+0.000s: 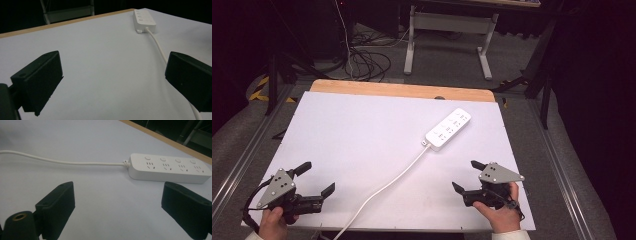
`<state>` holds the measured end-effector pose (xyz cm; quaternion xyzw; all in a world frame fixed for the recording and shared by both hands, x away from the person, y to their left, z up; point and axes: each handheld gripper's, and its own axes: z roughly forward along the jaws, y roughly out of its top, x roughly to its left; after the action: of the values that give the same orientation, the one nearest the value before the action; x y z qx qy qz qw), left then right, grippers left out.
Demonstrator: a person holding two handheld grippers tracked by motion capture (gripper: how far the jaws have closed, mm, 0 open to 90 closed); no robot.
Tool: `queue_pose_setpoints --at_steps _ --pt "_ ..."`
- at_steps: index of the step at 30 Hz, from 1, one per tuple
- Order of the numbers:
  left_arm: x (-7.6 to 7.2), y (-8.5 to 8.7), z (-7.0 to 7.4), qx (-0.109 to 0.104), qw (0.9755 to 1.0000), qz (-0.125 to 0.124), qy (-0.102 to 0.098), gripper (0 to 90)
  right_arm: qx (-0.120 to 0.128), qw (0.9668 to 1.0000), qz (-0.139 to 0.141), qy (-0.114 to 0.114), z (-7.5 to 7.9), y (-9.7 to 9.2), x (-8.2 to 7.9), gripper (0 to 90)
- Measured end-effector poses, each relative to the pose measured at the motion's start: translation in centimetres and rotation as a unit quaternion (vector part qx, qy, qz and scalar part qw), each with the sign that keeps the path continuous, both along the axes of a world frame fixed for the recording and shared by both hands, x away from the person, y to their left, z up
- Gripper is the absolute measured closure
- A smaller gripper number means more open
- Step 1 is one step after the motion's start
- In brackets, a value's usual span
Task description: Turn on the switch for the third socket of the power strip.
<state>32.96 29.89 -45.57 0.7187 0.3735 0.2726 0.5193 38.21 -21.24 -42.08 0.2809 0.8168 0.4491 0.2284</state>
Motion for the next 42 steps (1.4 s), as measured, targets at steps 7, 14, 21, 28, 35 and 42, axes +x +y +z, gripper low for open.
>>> queue_pose_setpoints --at_steps 7,14,21,28,35,42 --pt "0.0 0.0 0.0 0.001 1.0000 0.000 0.000 1.7 -0.002 1.0000 0.003 -0.005 1.9 0.6 1.0 12.2" --pt "0.0 0.0 0.0 0.000 1.0000 0.000 0.000 1.7 0.000 1.0000 0.004 -0.006 3.3 0.8 1.9 12.4" --pt "0.0 0.0 0.0 0.001 1.0000 0.000 0.000 1.7 -0.002 1.0000 0.004 -0.004 4.4 1.2 2.7 12.4" --pt "0.0 0.0 0.0 0.002 1.0000 0.000 0.000 1.7 -0.007 0.9999 0.004 -0.007 5.4 1.4 3.9 12.4" --pt "0.0 0.0 0.0 0.000 1.0000 0.001 0.002 1.7 -0.022 0.9998 -0.002 -0.004 6.8 2.2 5.3 14.1" --pt "0.0 0.0 0.0 0.000 1.0000 0.001 0.001 1.7 -0.037 0.9993 0.002 -0.008 7.5 3.2 6.1 14.5"
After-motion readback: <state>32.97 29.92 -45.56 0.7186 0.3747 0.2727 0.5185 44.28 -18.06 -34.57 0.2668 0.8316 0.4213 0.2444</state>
